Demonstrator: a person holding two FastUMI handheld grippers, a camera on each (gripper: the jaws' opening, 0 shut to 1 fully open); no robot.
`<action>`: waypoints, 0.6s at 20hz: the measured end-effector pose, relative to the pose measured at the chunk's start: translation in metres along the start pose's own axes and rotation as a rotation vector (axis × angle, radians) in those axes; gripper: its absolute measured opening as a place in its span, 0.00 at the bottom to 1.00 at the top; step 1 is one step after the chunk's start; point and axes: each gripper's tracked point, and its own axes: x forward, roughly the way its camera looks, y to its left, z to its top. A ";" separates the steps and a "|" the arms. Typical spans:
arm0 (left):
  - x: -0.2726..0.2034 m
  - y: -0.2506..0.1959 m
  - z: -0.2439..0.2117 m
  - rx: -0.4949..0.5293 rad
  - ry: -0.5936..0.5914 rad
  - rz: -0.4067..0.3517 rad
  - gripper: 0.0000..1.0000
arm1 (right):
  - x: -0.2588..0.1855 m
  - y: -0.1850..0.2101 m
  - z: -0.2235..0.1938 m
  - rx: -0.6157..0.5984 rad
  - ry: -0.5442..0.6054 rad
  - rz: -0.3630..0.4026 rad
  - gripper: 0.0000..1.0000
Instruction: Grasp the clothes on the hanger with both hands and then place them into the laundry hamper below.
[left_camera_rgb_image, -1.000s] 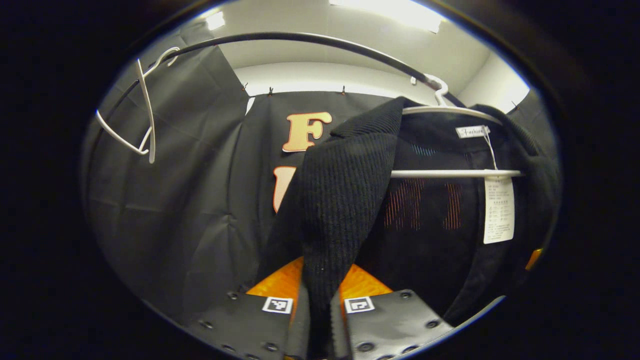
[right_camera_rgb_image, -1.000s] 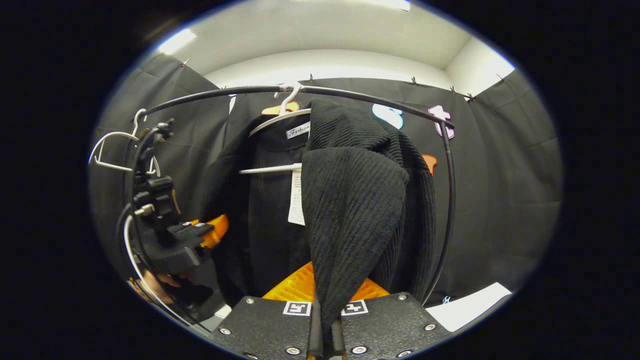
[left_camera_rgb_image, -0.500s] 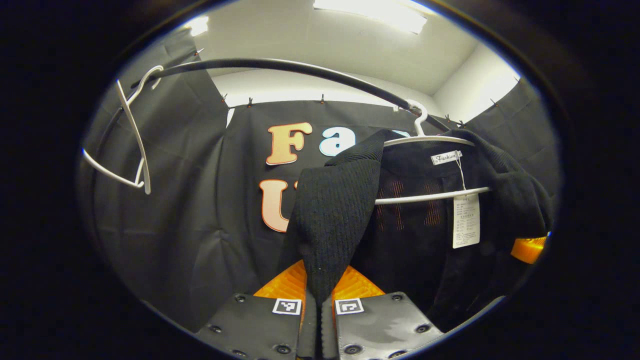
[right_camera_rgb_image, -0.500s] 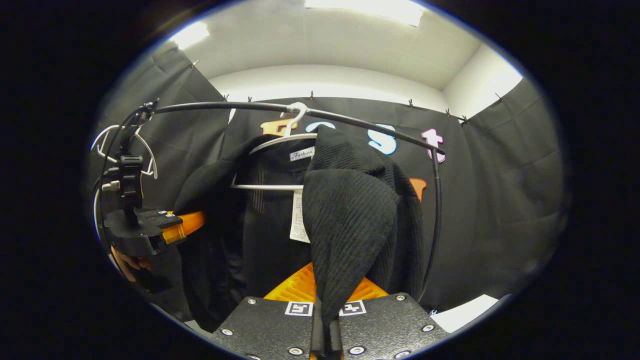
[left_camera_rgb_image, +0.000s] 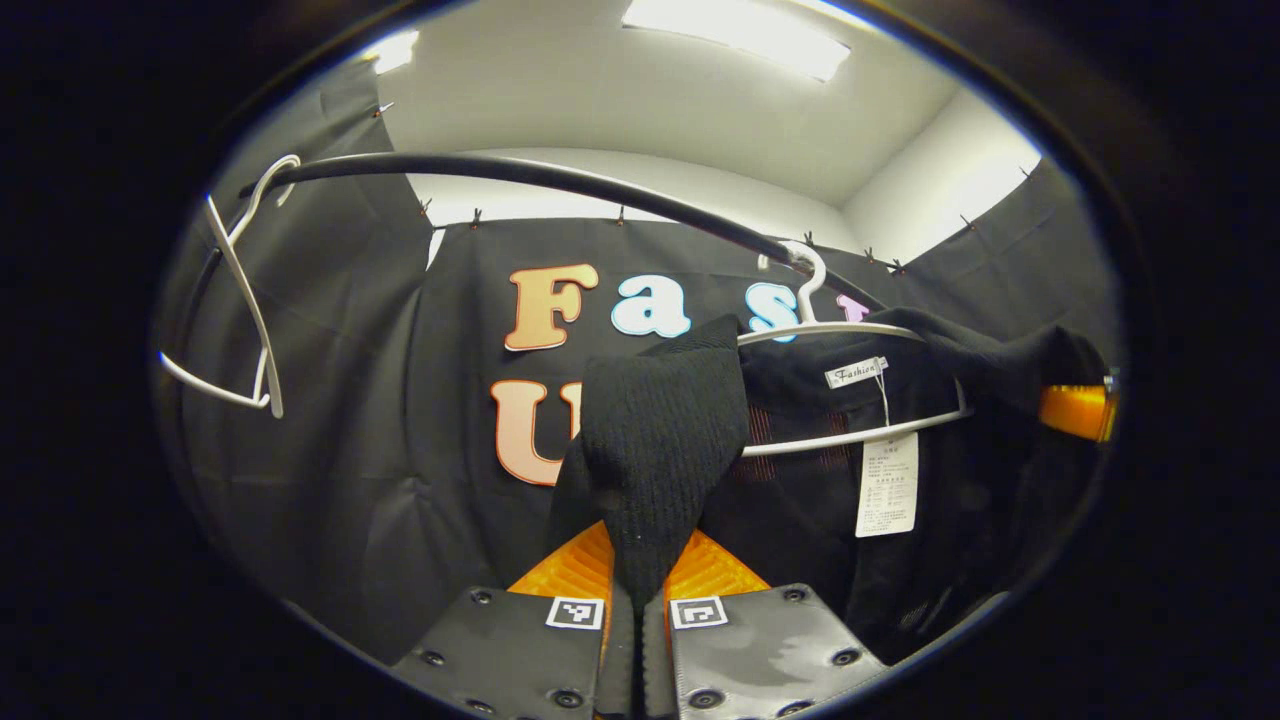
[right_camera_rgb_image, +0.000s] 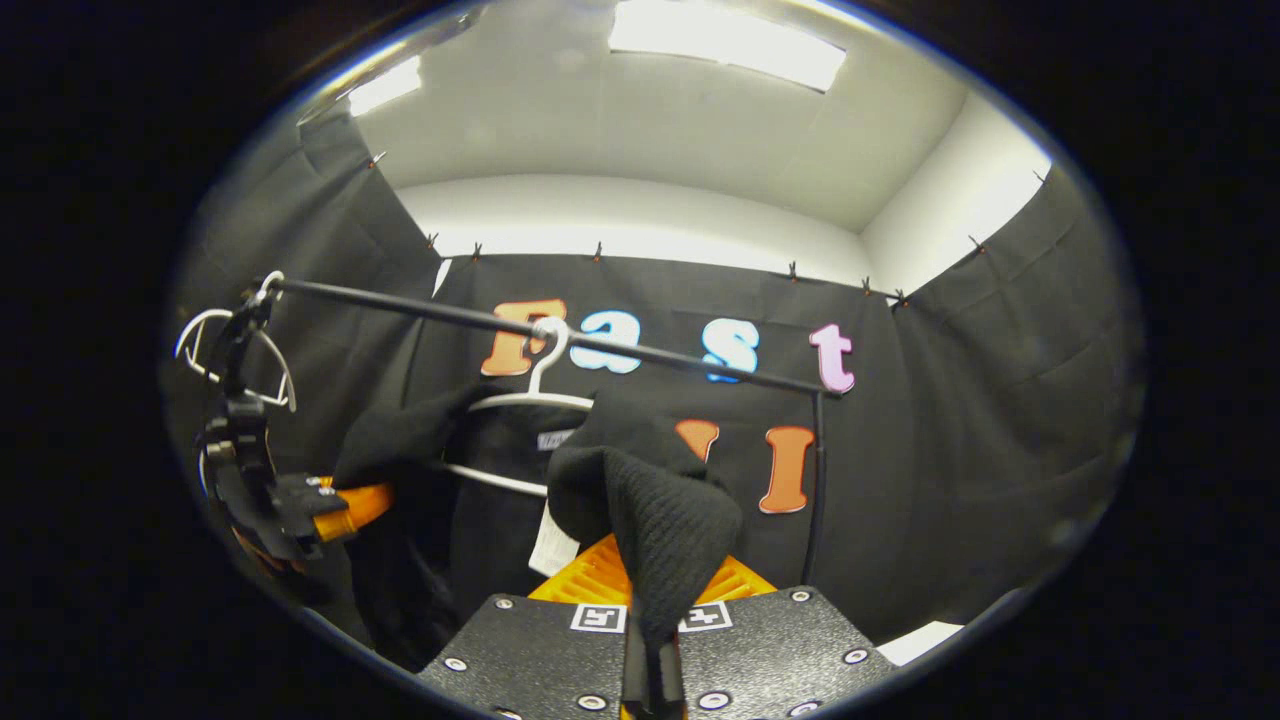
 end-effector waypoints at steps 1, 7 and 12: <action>0.001 -0.001 0.000 -0.009 -0.001 -0.007 0.11 | 0.006 -0.008 0.011 -0.030 -0.024 -0.016 0.00; 0.004 -0.007 0.006 -0.018 -0.013 -0.019 0.11 | 0.042 -0.047 0.032 -0.162 -0.006 -0.080 0.00; 0.009 -0.004 0.003 -0.026 -0.008 -0.020 0.11 | 0.077 -0.082 0.068 -0.278 -0.066 -0.155 0.00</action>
